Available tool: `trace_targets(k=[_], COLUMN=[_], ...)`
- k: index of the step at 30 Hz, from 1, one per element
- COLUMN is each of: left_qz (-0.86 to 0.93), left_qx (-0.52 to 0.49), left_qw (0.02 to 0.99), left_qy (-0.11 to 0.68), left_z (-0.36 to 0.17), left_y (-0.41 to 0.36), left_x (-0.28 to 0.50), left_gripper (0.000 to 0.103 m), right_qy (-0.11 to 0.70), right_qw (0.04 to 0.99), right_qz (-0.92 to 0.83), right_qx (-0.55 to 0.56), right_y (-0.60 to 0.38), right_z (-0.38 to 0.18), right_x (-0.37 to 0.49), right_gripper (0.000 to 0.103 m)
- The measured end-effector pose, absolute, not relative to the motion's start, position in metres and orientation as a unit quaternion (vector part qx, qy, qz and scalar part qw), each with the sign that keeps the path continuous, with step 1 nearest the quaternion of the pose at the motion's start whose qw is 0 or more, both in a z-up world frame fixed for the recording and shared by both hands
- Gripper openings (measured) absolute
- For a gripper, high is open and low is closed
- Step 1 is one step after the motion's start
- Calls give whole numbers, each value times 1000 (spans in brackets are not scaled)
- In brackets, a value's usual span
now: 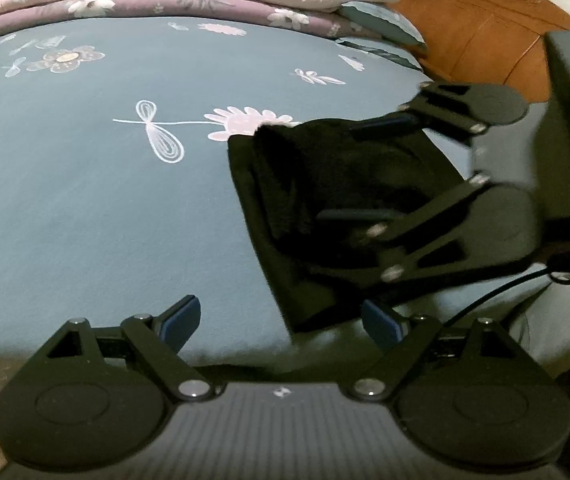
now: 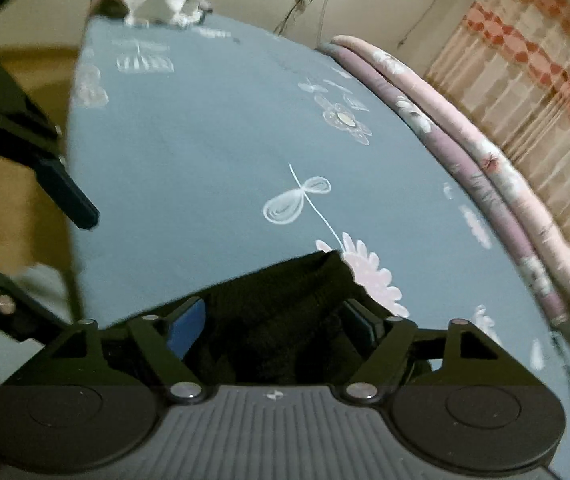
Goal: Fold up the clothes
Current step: 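Lower the leg end onto the pants beside the left gripper and release, then press the left gripper onto the folded pants to flatten them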
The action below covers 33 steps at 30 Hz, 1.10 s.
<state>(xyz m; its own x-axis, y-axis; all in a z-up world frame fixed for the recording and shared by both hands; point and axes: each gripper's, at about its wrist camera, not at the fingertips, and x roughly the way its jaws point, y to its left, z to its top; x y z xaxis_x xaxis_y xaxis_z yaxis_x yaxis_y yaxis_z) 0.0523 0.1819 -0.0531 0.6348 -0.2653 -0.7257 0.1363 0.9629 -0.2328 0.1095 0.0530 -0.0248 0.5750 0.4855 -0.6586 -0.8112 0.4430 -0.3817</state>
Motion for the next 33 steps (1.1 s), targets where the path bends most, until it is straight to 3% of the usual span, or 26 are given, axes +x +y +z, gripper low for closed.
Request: trace_targets(k=[9, 15, 23, 26, 29, 30, 33], left_qz=[-139, -185, -170, -162, -151, -149, -144], left_qx=[-109, -162, -227, -238, -236, -233, -225], left_qw=[913, 904, 880, 880, 888, 892, 902], left_qy=[368, 348, 381, 379, 365, 358, 338], left_z=[-37, -37, -74, -78, -70, -64, -45], left_y=[181, 168, 157, 155, 157, 159, 165], left_x=[54, 90, 133, 133, 128, 126, 119], left_gripper=[84, 59, 54, 43, 23, 12, 9], right_qy=[262, 309, 322, 324, 328, 329, 333], right_qw=[866, 896, 919, 922, 922, 922, 922], right_qz=[376, 288, 225, 212, 204, 202, 196], right_qx=[-200, -139, -34, -16, -1, 4, 19], right_y=[-50, -123, -194, -208, -216, -218, -225], right_z=[30, 8, -11, -16, -21, -22, -27], right_x=[111, 115, 109, 109, 111, 112, 115], right_gripper=[92, 92, 94, 94, 94, 94, 94])
